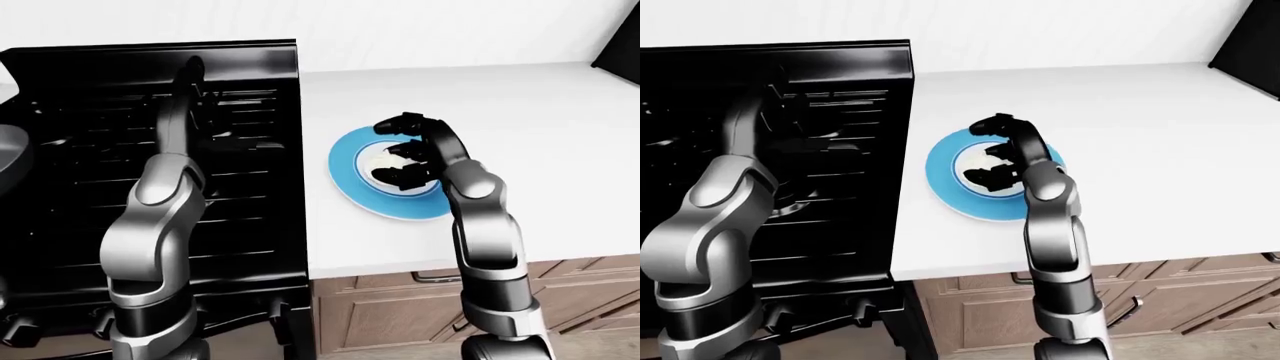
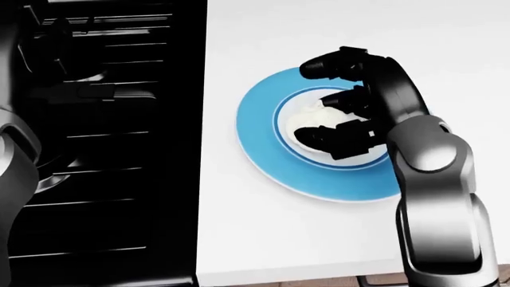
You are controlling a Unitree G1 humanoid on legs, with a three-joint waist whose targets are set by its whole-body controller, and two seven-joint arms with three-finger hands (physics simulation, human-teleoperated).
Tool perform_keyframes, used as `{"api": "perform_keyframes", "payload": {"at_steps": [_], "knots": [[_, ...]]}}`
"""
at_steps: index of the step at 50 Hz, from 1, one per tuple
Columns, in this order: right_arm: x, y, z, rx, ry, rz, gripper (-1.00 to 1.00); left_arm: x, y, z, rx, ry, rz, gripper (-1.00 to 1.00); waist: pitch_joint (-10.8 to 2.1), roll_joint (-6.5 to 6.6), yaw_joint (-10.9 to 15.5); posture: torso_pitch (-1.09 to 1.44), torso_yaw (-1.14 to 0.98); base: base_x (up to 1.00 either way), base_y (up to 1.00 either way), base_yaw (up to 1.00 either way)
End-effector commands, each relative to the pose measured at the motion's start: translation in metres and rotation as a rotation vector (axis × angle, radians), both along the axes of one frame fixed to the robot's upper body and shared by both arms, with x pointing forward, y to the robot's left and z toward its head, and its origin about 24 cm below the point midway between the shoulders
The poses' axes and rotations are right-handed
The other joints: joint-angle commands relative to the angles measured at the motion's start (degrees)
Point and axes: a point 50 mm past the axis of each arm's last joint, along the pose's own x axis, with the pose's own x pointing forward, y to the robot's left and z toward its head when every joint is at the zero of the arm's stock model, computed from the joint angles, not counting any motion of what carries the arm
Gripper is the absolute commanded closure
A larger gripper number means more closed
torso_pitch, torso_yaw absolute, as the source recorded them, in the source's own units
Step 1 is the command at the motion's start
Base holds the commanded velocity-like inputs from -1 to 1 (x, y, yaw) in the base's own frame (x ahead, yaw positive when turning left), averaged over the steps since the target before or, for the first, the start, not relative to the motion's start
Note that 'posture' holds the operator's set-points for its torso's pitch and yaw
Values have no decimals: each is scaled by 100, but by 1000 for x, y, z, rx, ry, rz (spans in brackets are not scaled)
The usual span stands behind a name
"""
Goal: Pick the dumpling from the plate and place it in the pan.
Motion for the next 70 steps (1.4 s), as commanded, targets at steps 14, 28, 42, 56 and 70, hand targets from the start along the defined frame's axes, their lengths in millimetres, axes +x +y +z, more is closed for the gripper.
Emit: {"api": "perform_keyframes", "payload": {"at_steps": [14, 28, 42, 56, 70], "knots": [[0, 0, 18, -22, -74, -1, 8, -5, -1, 20, 6, -93, -1, -100, -143, 13, 5, 0, 0, 0, 0, 0], [4, 1, 26, -29, -85, -3, 23, -4, -1, 18, 5, -93, 0, -100, -142, 20, 1, 0, 0, 0, 0, 0], [9, 1, 40, -53, -95, -7, 100, -5, 0, 19, 5, -93, 1, -100, -129, 27, -4, 0, 0, 0, 0, 0], [12, 1, 67, -55, -130, -14, 100, -5, -1, 19, 5, -94, 1, -100, -115, 36, -6, 0, 0, 0, 0, 0], [13, -1, 93, -35, -154, -31, 100, -5, 1, 21, 3, -96, 4, -100, -98, 36, -2, 0, 0, 0, 0, 0]]}}
